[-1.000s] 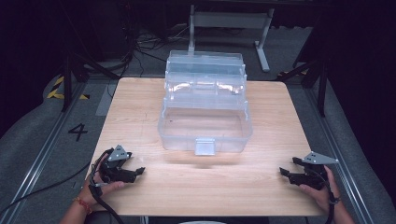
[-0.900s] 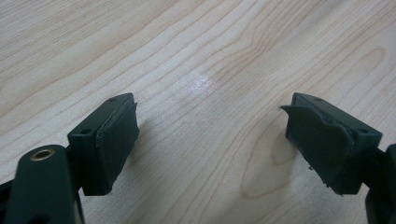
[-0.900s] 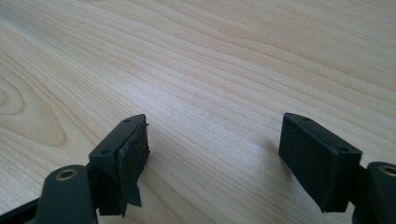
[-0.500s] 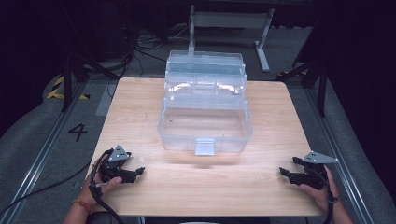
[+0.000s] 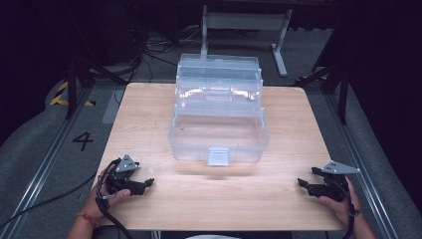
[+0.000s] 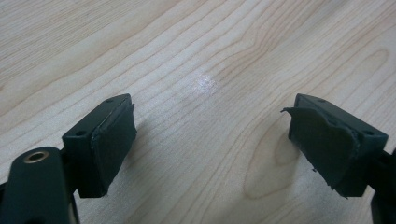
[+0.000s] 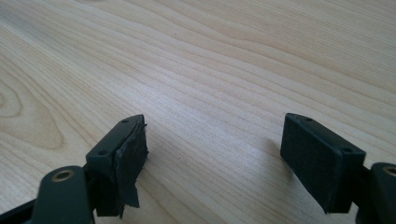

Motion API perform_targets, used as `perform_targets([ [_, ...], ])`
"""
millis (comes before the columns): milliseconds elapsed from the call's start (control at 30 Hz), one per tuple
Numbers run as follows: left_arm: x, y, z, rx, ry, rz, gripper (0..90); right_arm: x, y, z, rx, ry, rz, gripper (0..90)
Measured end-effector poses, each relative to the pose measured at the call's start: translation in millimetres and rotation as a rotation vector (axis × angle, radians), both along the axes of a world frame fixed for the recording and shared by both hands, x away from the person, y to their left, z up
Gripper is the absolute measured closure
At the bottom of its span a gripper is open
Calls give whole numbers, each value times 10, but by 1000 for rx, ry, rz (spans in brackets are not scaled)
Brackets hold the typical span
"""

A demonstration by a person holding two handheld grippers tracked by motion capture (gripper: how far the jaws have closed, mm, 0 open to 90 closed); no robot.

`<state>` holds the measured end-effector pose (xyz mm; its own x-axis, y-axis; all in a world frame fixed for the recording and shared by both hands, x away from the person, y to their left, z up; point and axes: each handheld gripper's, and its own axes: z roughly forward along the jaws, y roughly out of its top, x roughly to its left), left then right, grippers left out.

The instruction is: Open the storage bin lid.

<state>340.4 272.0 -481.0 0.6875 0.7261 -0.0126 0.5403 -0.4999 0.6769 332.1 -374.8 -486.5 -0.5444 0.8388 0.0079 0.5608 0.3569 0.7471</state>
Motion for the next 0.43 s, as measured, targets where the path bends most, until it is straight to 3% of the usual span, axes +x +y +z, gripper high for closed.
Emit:
perform_targets([
  [433,2,2,-1,-2,0,1,150,18,5,0,1,1,-4,229],
])
